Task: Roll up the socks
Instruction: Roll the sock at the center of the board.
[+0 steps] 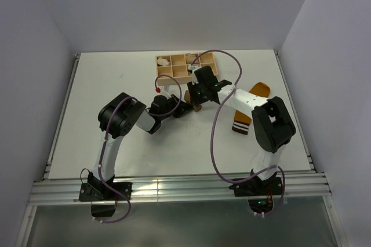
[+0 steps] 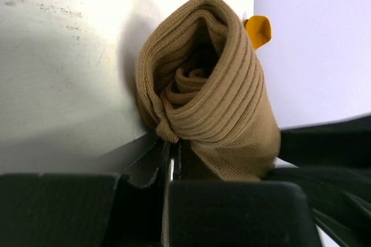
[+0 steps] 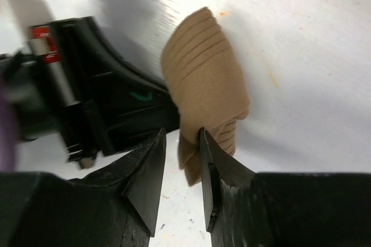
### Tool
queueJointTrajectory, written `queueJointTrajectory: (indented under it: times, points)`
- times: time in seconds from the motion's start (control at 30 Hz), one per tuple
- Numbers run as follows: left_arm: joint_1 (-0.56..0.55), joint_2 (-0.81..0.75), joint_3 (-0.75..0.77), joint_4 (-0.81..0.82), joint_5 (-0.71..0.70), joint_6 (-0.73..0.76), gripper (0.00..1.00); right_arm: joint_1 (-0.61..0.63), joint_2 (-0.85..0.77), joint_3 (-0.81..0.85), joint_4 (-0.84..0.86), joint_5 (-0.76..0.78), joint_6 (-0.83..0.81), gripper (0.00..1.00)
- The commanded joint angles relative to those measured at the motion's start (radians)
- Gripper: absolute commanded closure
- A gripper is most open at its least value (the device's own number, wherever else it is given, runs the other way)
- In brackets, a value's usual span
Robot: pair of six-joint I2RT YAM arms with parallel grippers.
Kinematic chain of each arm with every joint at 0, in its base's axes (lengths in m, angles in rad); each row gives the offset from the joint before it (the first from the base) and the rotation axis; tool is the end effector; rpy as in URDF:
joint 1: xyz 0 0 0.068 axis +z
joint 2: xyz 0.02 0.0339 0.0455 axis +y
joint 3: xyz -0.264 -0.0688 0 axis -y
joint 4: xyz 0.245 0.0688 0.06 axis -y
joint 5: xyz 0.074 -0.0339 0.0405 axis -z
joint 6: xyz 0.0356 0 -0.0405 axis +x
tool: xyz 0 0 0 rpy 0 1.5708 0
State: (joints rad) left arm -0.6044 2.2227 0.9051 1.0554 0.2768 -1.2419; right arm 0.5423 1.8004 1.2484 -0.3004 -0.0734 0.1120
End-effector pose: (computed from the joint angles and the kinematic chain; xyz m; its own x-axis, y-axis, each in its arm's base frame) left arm 0.3270 -0.2377 0.0731 -0.7918 -0.5596 -0.2449 0.0449 0.3466 -0.9369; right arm 0.3346 0.2047 0.2107 -0.7030 -0.2934 -0.6479 -0.4805 0.8675 0.1284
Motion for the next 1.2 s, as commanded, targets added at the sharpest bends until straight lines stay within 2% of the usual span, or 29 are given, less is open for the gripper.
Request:
queueJointTrajectory:
  times: [0.0,0.07,0.17,0.23,0.33,0.6,0.7,0.8,1.17]
  points:
    - [0.0,0.008,0.028,-0.054,0.01,0.028,1.0,-0.004,-0.081,0.009,0.01,-0.089,0.023,0.63]
    - [0.0,0.003,0.034,-0.072,0.012,0.035,1.0,-0.011,-0.098,0.005,0.024,-0.106,0.035,0.62]
    - [0.0,-0.006,0.041,-0.097,0.009,0.05,1.0,-0.034,-0.122,-0.013,0.055,-0.121,0.043,0.57]
    - [0.0,-0.012,0.048,-0.118,0.007,0.062,1.0,-0.045,-0.119,-0.007,0.058,-0.112,0.017,0.46]
    - [0.0,-0.02,0.051,-0.136,0.006,0.078,1.0,-0.051,-0.084,0.022,0.05,-0.08,-0.026,0.39]
    - [0.0,-0.018,0.066,-0.152,0.013,0.091,1.0,-0.079,-0.016,0.063,0.073,-0.094,-0.129,0.36]
    - [0.0,-0.017,0.066,-0.15,0.019,0.091,1.0,-0.107,0.002,0.069,0.102,-0.182,-0.135,0.36]
    - [0.0,-0.017,0.064,-0.15,0.022,0.094,1.0,-0.119,0.028,0.091,0.095,-0.204,-0.158,0.36]
    - [0.0,-0.021,0.066,-0.164,0.025,0.116,1.0,-0.119,0.132,0.077,0.13,-0.233,-0.137,0.34]
